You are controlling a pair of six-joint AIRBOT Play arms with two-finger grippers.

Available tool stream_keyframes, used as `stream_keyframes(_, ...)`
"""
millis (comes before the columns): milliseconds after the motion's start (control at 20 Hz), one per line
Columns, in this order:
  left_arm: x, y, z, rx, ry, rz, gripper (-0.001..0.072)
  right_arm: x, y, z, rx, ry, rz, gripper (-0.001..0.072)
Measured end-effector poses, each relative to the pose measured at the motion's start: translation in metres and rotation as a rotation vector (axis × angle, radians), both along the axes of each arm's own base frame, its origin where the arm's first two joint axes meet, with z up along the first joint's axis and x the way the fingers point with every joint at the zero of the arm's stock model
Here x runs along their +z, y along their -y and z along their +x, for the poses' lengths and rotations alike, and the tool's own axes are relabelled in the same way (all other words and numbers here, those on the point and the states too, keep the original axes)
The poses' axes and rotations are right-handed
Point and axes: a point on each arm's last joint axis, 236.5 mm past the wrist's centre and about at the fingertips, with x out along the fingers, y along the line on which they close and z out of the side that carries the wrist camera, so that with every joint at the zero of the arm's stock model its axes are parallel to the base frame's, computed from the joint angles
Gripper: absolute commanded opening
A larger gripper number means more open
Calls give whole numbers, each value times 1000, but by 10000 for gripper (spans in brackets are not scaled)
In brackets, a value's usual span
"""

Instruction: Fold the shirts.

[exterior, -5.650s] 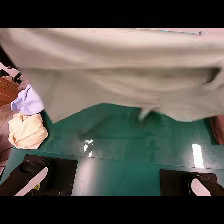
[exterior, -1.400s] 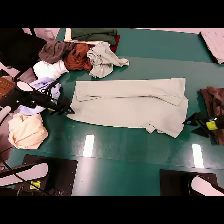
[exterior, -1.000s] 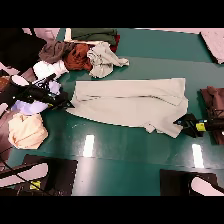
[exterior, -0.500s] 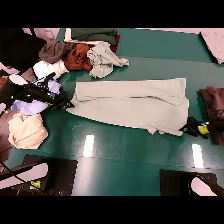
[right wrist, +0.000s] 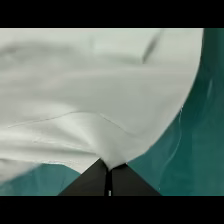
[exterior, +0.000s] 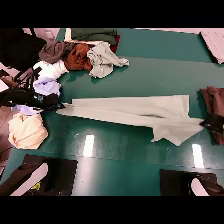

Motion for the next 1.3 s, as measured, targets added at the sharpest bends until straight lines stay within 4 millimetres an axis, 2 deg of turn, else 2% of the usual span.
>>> stream_keyframes(100, -9, 0, 8, 12, -5, 0, 21, 7, -2, 26, 21, 18, -12, 28)
stream_keyframes(200, -23, -1, 16, 23, -25, -8, 21, 2, -4, 56, 41, -1, -12, 28)
stream_keyframes(350, -48, -2, 25, 25, -75, -19, 21, -31, -6, 94, 65, -107, 1, 28)
stream_keyframes(550, -84, -2, 28, 10, -165, -35, 22, -87, -7, 106, 72, -280, 26, 28)
stream_keyframes(650, -99, -2, 29, 4, -196, -40, 22, -107, -8, 108, 65, -324, 33, 29)
stream_keyframes(750, -109, -4, 34, 9, -199, -39, 22, -120, -7, 112, 57, -332, 34, 29)
stream_keyframes(850, -113, -5, 42, 19, -174, -36, 23, -124, -6, 120, 61, -314, 31, 31)
stream_keyframes(900, -113, -6, 47, 21, -159, -35, 23, -122, -6, 125, 63, -297, 29, 99)
stream_keyframes(950, -112, -7, 51, 22, -145, -34, 58, -120, -5, 131, 65, -280, 25, 416)
stream_keyframes(1000, -112, -7, 53, 20, -136, -31, 435, -117, -2, 136, 70, -263, 15, 713)
stream_keyframes(1050, -112, -8, 54, 19, -133, -29, 720, -112, -2, 141, 81, -245, 11, 705)
stream_keyframes(1200, -112, -13, 48, 3, -162, -11, 707, -99, 3, 144, 115, -232, 9, 705)
stream_keyframes(1300, -105, -27, 49, 9, -175, 29, 707, -91, 12, 143, 112, -237, 29, 706)
